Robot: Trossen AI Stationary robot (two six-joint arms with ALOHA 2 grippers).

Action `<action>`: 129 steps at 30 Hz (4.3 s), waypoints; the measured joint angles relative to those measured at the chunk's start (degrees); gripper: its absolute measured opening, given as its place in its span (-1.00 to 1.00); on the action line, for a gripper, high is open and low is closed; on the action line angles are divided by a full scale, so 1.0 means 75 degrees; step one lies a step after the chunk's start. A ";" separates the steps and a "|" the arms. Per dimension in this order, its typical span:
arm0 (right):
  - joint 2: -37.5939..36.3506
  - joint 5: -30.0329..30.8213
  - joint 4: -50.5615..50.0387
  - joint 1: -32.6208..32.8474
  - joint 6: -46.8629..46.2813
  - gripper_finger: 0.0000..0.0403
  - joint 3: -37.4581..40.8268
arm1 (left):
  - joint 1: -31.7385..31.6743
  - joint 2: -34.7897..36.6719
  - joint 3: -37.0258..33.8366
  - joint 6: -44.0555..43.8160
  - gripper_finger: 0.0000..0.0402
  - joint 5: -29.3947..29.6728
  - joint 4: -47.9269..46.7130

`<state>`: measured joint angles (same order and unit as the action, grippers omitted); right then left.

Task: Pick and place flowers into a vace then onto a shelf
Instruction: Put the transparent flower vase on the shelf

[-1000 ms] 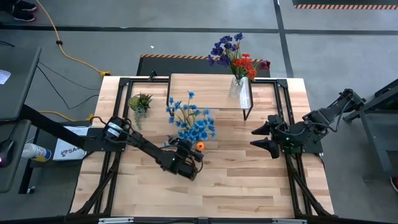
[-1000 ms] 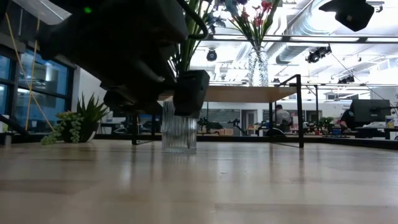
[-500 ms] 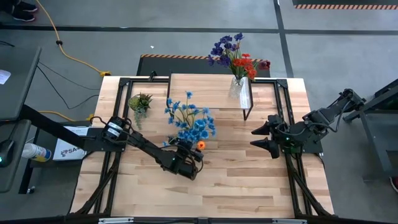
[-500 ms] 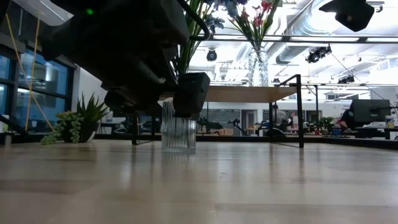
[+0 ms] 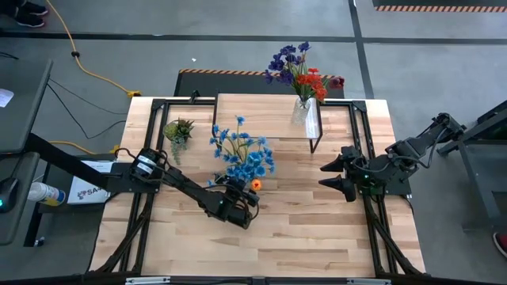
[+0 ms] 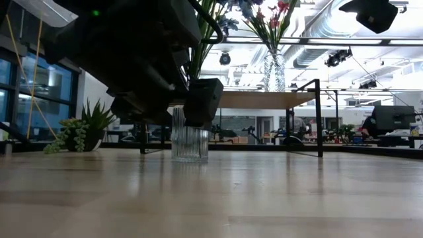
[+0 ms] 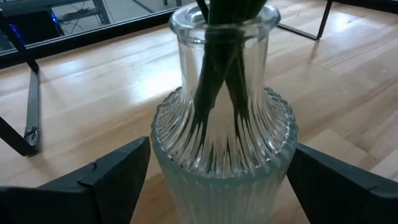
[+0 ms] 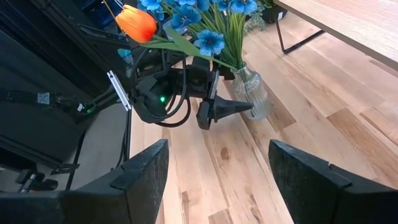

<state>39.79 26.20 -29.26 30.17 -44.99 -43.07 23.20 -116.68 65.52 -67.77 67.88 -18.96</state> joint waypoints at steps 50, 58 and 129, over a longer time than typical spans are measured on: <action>0.0000 -0.0233 -0.0003 0.0000 0.0032 0.32 0.0000 | 0.0148 -0.0026 0.1054 0.0781 0.53 0.0003 -0.0250; -0.0001 -0.0370 0.0000 0.0000 0.0023 0.32 0.0000 | 0.0328 -0.0017 0.1326 0.0778 0.53 0.0261 -0.0389; -0.0023 -0.0746 0.0510 0.0000 0.0408 0.32 0.0000 | -0.1374 0.3036 0.4919 0.0251 0.53 0.0002 -0.7342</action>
<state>39.62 20.60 -25.43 30.17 -41.93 -43.07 12.90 -93.91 102.41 -65.89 67.89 -74.03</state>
